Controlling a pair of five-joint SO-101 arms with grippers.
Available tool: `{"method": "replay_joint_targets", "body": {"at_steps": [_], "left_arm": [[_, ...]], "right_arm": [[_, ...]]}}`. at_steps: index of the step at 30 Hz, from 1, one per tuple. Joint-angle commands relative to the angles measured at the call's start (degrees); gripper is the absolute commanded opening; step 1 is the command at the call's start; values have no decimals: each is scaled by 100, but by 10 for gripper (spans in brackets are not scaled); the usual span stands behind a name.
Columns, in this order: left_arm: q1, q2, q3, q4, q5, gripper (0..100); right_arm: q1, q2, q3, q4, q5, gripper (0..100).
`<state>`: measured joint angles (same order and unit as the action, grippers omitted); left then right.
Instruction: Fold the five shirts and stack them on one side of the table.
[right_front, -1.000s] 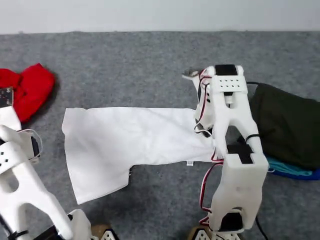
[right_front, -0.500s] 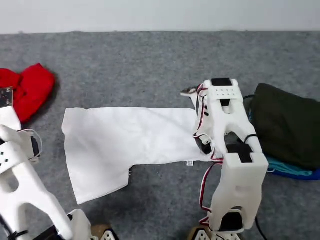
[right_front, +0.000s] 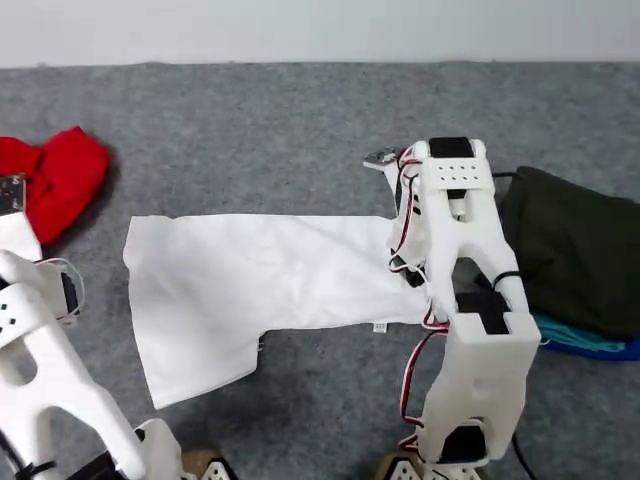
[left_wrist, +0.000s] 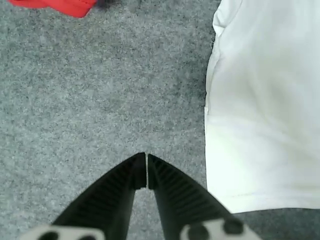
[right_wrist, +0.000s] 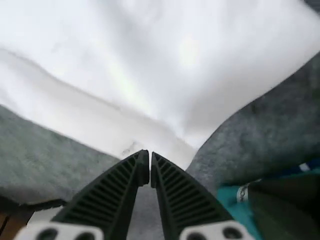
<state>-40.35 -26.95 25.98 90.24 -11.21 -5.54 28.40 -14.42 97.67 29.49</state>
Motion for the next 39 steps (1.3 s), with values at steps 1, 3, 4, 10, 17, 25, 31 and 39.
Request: {"method": "replay_joint_targets", "body": {"at_steps": [1, 3, 4, 10, 17, 25, 31, 39], "left_arm": [[-105, -193, -224, -88, 62, 14], [-334, -316, -224, -123, 193, 14], [-466, -422, -224, -141, 273, 14], [-1327, -1327, -163, -325, 378, 14], [-1767, -1574, 532, -325, 352, 14], [-2505, -1574, 1007, -325, -79, 14], [-2813, -1565, 1007, -325, -563, 14], [-2919, -1591, 1007, -281, -580, 14]], "right_arm": [[-40, 479, 185, -215, -18, 9], [-22, 866, 176, -303, -18, 9], [-13, 998, 141, -330, -18, 9], [-215, 523, -941, 426, -62, 9], [-1578, -620, -1196, 505, -70, 9], [-3899, -514, -1196, 505, -62, 131], [-5429, -435, -1204, 330, -35, 212], [-6589, -189, -1196, -479, -35, 213]]}}
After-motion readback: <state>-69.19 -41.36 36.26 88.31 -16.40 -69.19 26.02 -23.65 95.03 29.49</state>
